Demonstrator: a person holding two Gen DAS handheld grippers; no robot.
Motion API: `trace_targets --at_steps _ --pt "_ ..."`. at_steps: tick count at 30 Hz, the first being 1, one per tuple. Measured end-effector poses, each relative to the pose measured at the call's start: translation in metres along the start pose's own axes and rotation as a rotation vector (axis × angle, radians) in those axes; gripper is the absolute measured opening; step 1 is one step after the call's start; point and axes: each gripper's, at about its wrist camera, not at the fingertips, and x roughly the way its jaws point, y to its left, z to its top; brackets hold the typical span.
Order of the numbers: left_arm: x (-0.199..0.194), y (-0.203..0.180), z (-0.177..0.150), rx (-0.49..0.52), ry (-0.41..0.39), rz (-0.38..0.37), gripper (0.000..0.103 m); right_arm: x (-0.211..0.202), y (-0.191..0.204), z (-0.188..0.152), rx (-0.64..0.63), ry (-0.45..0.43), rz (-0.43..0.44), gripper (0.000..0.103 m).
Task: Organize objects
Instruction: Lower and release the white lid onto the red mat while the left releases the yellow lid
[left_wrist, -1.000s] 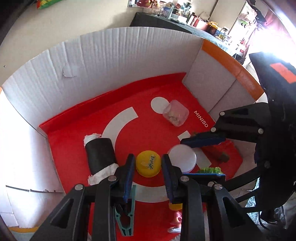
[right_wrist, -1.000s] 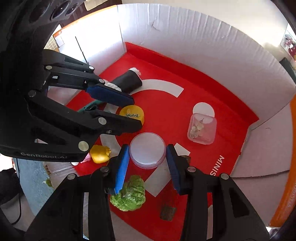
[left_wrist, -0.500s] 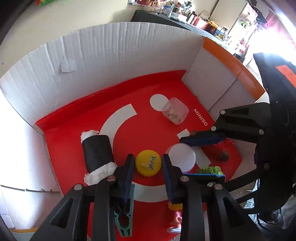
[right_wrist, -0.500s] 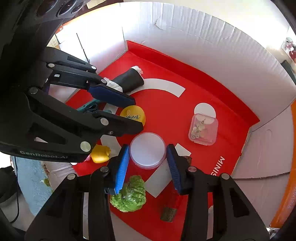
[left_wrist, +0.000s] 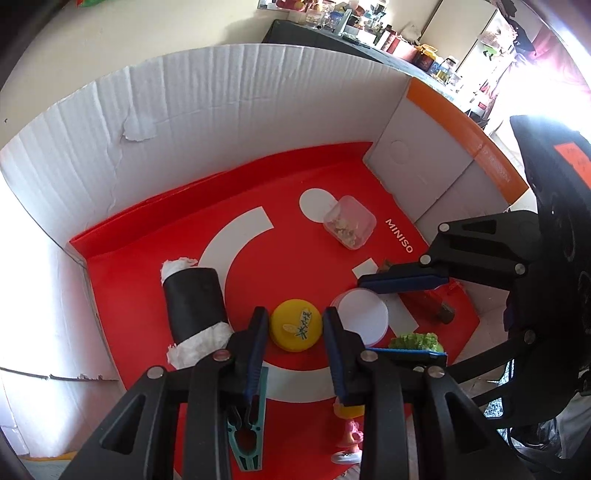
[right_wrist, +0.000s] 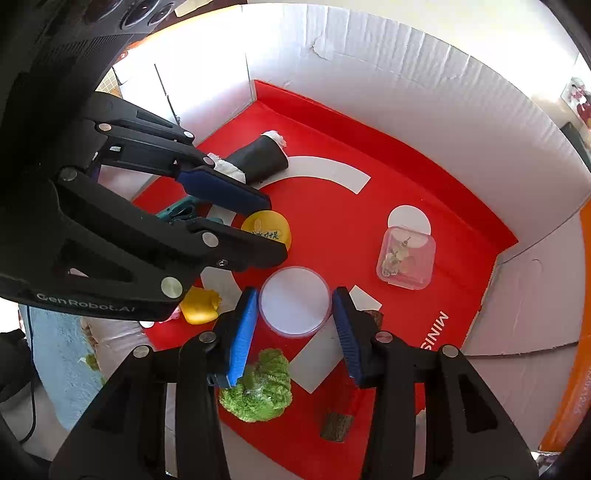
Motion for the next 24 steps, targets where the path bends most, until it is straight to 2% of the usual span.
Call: trace_targets --at_steps 5,9,24 --pt "-0.001 -0.001 -0.001 0.002 0.002 -0.002 0.031 -0.001 0.006 -0.003 0.0 0.0 0.0 0.041" --pt "-0.003 -0.003 -0.003 -0.002 -0.001 -0.007 0.042 0.0 0.005 -0.002 0.0 -0.001 0.0 0.041" --pt "-0.012 -0.019 -0.007 -0.005 -0.025 -0.02 0.042 -0.008 0.009 -0.01 -0.003 -0.015 -0.011 0.041"
